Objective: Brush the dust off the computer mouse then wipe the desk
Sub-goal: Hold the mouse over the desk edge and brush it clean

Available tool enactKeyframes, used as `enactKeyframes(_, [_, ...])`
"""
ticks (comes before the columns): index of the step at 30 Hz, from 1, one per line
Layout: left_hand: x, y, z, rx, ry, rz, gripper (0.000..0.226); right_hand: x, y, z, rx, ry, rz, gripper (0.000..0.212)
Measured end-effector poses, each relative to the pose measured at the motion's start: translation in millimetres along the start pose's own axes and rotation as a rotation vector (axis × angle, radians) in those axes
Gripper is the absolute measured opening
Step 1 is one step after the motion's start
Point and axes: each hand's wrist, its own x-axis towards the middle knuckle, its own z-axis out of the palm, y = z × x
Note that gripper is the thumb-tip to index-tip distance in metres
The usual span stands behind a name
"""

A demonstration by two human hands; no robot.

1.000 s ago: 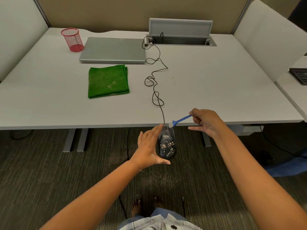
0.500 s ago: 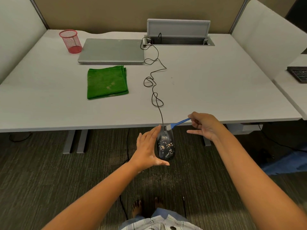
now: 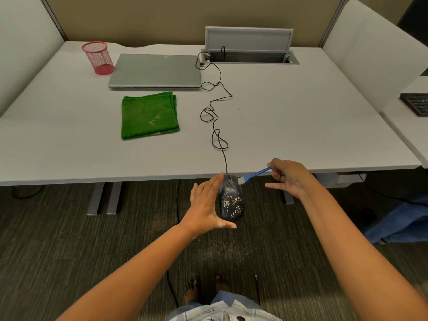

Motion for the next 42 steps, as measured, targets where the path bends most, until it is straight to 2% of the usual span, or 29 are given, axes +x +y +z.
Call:
enactKeyframes(4, [0.9,-0.6,-1.6,-0.001,0.014,0.003,0.126,1.0,-1.8,-5.4,0.035,0.04,-0.001,0.006])
enactKeyframes(10, [1.5,0.4,-1.4,-0.013,0.015,-0.002,0.127,-2.7,-0.1,5.5,0.028,-0.046,0.009,0.008])
enactKeyframes(16, [-2.0,-2.3,0.0,-0.008,0.0,-0.008,0.126,-2.2,4.1,-4.8,0.058,-0.005,0.031,0.008])
enactKeyframes(20, [-1.8,-3.3,1.3,0.011,-0.005,-0.018,0.127,-8.5,4.5,0.5,0.085,-0.064,-0.025,0.009])
enactKeyframes(25, [1.6,-2.2,2.1,0.025,-0.003,-0.015,0.127,-19.7,7.4,25.4,-0.041,-0.119,-0.12,0.016])
enactKeyframes(33, [2.8,-0.4,1.4,0.03,-0.006,-0.005,0.128,-23.1,8.6,43.2,-0.156,-0.065,-0.184,0.019])
enactKeyframes(42, [2.2,1.6,-4.6,0.016,0.009,-0.003,0.126,-18.9,4.9,10.3,-0.113,-0.004,-0.132,0.025])
